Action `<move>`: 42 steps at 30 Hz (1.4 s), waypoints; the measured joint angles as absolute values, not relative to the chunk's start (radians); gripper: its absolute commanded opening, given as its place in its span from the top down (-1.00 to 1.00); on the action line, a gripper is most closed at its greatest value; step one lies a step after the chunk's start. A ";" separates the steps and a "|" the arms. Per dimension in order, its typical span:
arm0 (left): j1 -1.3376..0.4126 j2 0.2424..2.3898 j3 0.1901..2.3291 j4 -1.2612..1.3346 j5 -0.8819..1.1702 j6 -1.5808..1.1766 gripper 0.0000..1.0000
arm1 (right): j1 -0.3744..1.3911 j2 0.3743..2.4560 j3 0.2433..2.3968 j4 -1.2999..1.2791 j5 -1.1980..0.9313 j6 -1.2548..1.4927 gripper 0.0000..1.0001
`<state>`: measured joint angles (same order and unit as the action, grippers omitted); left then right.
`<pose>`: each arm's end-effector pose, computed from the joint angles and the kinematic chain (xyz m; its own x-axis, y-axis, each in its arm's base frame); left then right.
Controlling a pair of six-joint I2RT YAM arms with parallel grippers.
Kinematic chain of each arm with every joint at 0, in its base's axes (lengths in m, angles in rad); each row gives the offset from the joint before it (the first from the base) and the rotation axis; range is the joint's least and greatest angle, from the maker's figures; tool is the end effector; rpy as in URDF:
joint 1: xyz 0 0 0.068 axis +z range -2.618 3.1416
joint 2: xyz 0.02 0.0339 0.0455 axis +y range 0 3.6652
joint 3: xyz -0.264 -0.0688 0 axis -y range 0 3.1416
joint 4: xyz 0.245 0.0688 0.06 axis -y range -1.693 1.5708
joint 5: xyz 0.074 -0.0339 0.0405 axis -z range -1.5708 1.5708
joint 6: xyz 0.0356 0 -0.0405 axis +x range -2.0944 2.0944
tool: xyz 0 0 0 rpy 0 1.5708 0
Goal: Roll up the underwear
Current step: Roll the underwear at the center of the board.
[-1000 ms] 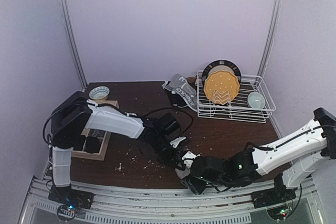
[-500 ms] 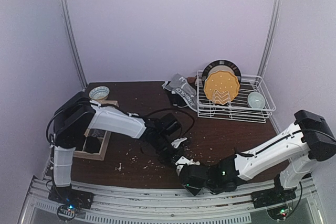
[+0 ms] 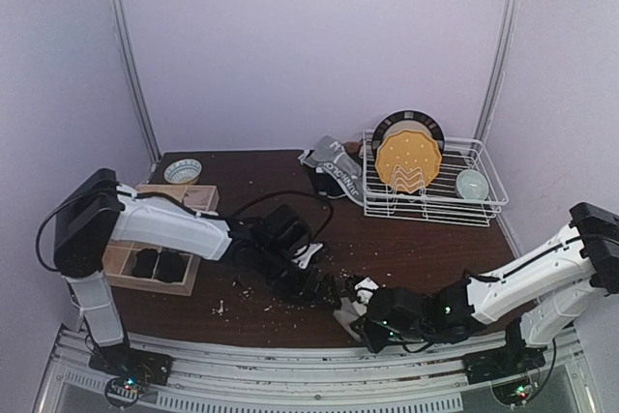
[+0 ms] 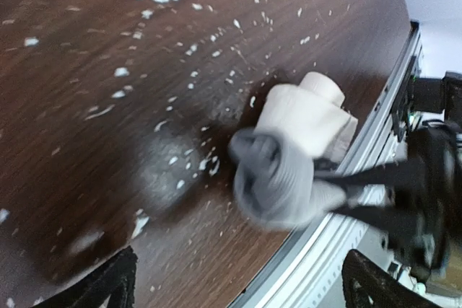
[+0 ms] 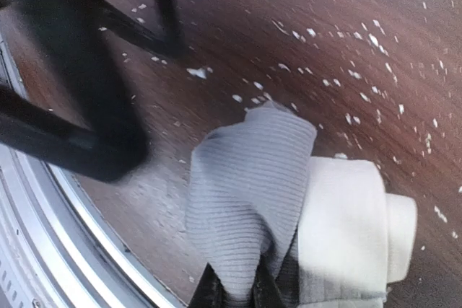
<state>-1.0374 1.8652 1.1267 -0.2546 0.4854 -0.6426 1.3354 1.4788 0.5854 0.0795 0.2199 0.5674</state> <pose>0.1768 -0.3320 0.1572 -0.8750 0.4394 -0.2029 0.4582 0.6167 -0.6402 0.0707 0.2615 0.1440 -0.6342 -0.3955 -0.6643 -0.6797 0.6947 0.2353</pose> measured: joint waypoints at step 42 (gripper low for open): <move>-1.096 2.058 1.110 0.198 0.576 -0.777 1.00 | 1.171 1.192 0.357 0.292 -0.152 0.702 -0.17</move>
<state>-1.0962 2.0583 1.1099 0.1978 0.5762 -0.7769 1.1709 1.1915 0.3569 0.2920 -0.1520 0.7017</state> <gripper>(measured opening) 0.027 0.534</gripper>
